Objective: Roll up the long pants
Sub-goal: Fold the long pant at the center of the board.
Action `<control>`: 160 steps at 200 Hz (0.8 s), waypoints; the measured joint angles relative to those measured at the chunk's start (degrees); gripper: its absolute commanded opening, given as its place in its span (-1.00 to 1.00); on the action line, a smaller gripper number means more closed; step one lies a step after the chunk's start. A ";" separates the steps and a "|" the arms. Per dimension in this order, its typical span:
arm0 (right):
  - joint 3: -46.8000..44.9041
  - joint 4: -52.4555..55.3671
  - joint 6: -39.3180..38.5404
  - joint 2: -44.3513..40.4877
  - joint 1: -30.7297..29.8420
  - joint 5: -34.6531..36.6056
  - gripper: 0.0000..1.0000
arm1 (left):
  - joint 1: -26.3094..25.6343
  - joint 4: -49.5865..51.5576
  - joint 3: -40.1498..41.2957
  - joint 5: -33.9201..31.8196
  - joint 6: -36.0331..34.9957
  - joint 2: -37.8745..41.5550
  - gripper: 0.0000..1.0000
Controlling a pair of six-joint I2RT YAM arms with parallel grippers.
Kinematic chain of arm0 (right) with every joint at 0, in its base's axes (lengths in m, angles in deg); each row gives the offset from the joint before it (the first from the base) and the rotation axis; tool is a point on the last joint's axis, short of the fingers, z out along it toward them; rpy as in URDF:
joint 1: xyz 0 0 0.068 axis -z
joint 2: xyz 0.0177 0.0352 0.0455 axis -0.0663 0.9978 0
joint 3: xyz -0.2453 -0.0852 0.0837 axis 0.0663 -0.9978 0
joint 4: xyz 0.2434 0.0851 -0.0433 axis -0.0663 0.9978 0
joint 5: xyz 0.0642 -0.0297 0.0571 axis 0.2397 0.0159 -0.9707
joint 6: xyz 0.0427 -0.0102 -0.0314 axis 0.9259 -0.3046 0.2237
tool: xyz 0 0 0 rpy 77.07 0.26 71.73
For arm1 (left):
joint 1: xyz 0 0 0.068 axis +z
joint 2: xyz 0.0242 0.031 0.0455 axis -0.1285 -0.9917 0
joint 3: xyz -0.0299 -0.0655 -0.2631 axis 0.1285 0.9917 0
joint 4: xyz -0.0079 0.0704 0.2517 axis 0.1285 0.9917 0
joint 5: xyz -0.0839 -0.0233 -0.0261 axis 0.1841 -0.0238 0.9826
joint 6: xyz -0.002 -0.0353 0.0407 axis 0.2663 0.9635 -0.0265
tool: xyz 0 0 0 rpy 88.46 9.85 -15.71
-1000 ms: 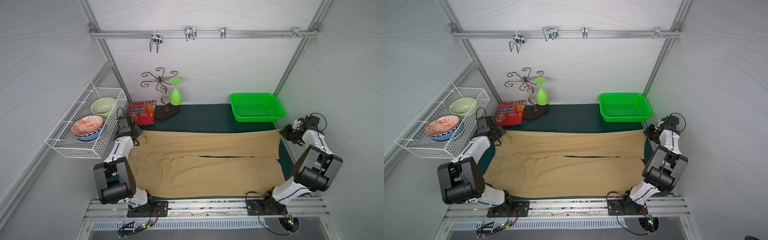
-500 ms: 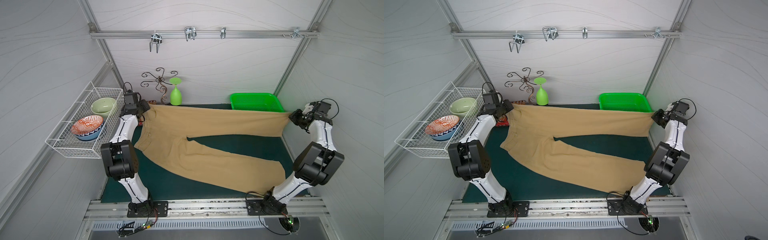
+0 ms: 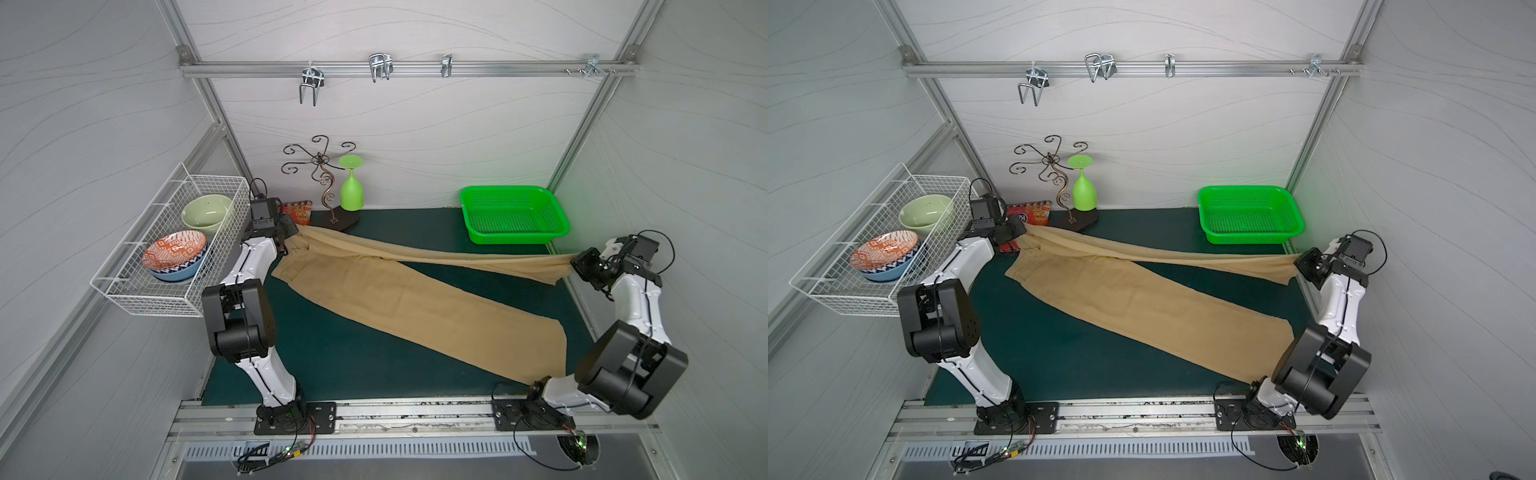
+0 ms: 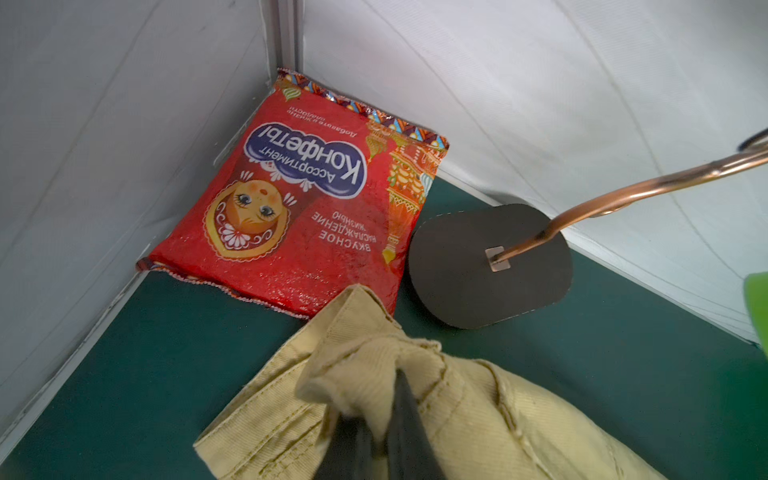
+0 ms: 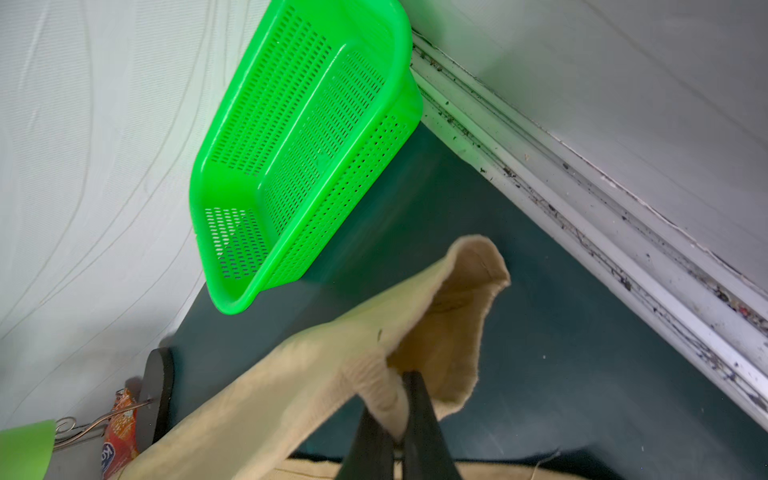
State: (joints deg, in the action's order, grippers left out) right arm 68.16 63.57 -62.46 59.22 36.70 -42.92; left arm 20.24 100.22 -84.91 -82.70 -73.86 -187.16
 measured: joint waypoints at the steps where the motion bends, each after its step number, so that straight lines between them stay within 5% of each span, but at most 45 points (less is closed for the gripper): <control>1: -0.17 -0.04 0.00 -0.24 0.02 0.00 -1.00 | 0.09 -0.09 0.07 -0.04 0.00 0.00 -1.00; 54: -14.58 -0.79 7.48 -19.63 0.17 2.75 -1.00 | 1.03 -4.39 1.07 -2.67 -1.33 -1.88 -1.00; 154: -16.87 17.42 19.58 -40.79 -0.94 13.33 -1.00 | 4.00 -9.22 8.92 -10.34 1.95 -2.36 -1.00; 160: -16.61 19.69 20.22 -41.38 -1.07 14.53 -0.89 | 4.15 -9.55 10.05 -10.80 2.05 -2.25 -1.00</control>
State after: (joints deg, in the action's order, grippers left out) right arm 51.55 83.27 -42.24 17.84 35.63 -28.38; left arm 24.40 90.67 -74.86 -93.49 -71.81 -189.41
